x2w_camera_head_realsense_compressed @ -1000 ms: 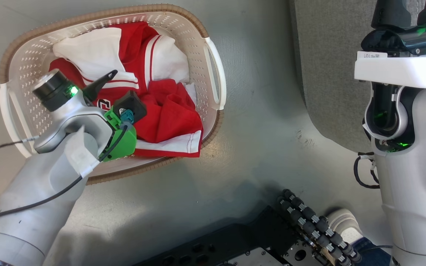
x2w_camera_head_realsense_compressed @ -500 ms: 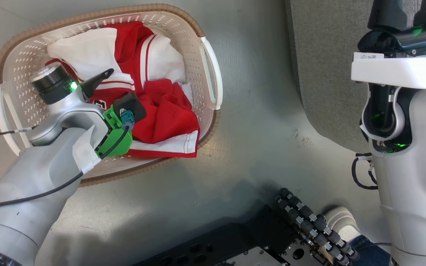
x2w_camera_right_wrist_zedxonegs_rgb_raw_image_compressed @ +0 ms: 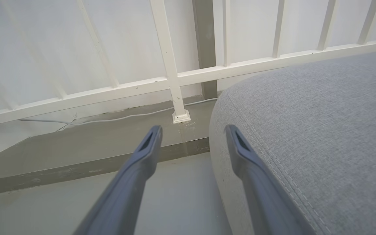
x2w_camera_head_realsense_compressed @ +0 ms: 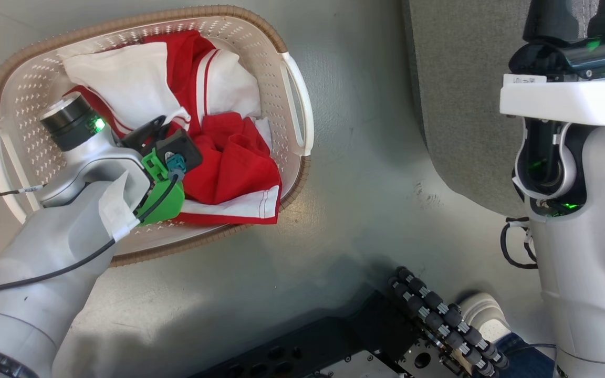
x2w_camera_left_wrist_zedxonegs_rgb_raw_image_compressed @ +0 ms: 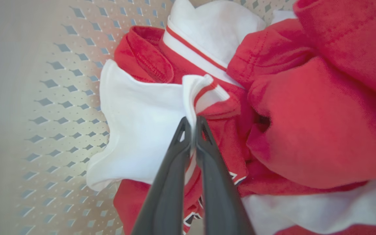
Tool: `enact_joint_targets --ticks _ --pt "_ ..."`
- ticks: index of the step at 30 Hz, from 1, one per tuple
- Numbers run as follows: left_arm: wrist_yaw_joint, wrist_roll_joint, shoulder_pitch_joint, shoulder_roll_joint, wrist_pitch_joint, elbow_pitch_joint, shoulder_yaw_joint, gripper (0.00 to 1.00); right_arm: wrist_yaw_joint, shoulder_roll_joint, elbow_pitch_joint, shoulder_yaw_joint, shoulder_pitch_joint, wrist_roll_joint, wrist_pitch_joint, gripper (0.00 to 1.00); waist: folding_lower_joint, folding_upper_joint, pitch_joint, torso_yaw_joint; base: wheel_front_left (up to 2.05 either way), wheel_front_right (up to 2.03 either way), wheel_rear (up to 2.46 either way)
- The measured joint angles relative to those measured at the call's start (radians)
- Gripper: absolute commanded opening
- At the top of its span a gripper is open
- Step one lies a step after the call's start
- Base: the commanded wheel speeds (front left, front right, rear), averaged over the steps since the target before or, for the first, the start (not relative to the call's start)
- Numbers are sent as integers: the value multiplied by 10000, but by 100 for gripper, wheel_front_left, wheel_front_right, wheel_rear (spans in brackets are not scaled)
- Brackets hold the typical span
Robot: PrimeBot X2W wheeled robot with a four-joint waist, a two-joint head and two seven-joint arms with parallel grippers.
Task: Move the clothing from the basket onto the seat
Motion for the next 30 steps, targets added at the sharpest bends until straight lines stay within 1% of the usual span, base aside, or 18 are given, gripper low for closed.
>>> enact_joint_targets --ticks 12,18,20,26,30 --pt "0 -621 -105 -543 -736 63 253 0 0 0 353 -430 1 -259 0 100 0 0 -468 281 0 0 0" --pt "2 -1051 -104 -834 -993 -125 729 0 12 0 715 -535 20 -667 0 100 0 0 -878 526 0 0 0" --pt "6 -1388 -98 -997 -1080 -226 947 0 17 0 825 -610 47 -834 0 100 0 0 -1050 617 0 0 0" --pt "75 -2182 -49 -1459 -1250 -696 1605 0 194 0 1193 -846 343 -1139 0 100 0 0 -1652 918 0 0 0" --pt "77 -2589 79 -1553 -1254 -1018 1848 0 332 -4 1448 -1009 575 -1381 0 100 0 0 -2115 1147 0 0 0"
